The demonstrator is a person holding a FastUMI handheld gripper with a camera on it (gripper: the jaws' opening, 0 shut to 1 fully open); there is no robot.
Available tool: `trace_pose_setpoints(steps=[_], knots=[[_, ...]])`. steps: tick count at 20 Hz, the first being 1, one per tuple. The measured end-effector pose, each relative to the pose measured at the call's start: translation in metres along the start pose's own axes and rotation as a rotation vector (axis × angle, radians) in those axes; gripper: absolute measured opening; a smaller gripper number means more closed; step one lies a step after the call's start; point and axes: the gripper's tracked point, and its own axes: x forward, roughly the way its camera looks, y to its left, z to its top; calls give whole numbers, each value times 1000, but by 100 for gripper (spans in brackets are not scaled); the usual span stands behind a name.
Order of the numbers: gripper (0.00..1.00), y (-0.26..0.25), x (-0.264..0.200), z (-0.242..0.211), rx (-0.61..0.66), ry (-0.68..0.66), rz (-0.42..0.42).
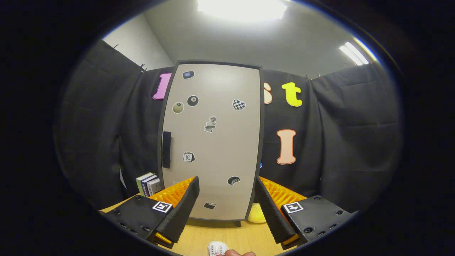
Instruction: Open the shoe cabinet door, grab the shoes and put them into the shoe cabinet, then close the shoe cabinet door.
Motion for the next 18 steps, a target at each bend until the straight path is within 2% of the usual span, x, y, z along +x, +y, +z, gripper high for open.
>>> trace_pose_setpoints(steps=[9, 15, 18], knots=[[97, -11, 14, -6, 17, 40, -21], [98, 25, 32, -6, -28, 79, 43], [98, 60, 46, -3, -9, 104, 110]])
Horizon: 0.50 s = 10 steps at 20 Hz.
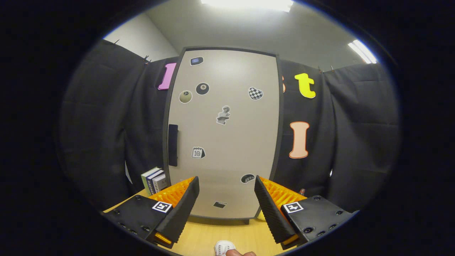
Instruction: Open the shoe cabinet door, grab the shoes and put them into the shoe cabinet, then close the shoe cabinet door.
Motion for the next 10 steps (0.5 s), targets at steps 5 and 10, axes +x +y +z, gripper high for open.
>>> trace_pose_setpoints(steps=[5, 10], knots=[[97, 65, 42, 23, 72, 28, 124], [97, 106, 94, 46, 13, -3, 120]])
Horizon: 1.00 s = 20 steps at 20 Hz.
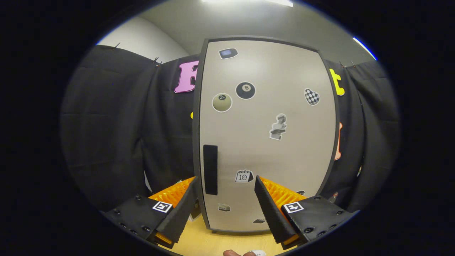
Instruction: Open the shoe cabinet door, grab the shoes and put them into the shoe cabinet, then close the shoe cabinet door.
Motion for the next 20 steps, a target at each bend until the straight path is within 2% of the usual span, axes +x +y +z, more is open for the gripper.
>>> trace_pose_setpoints(steps=[7, 10, 16, 19, 20], knots=[[97, 13, 68, -7, -28, 17, -33], [89, 15, 87, -18, 2, 54, -42], [72, 16, 98, -22, -24, 51, -95], [57, 25, 100, -25, 13, 70, -70], [47, 25, 100, -25, 28, 70, -70]])
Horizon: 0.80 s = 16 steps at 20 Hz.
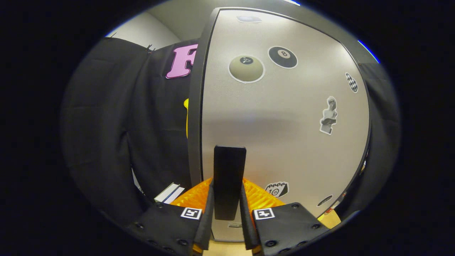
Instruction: Open the shoe cabinet door, grab the shoes and put them into the shoe cabinet, then close the shoe cabinet door.
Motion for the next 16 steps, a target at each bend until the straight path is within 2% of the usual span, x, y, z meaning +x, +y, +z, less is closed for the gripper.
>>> trace_pose_setpoints(steps=[1, 7, 12, 16], knots=[[38, 0, 0, -1, 15, 10, 4], [23, 1, -3, -2, 38, -9, 20], [8, 4, -19, 0, 37, -31, 100], [8, 3, -45, -2, 21, -16, 146]])
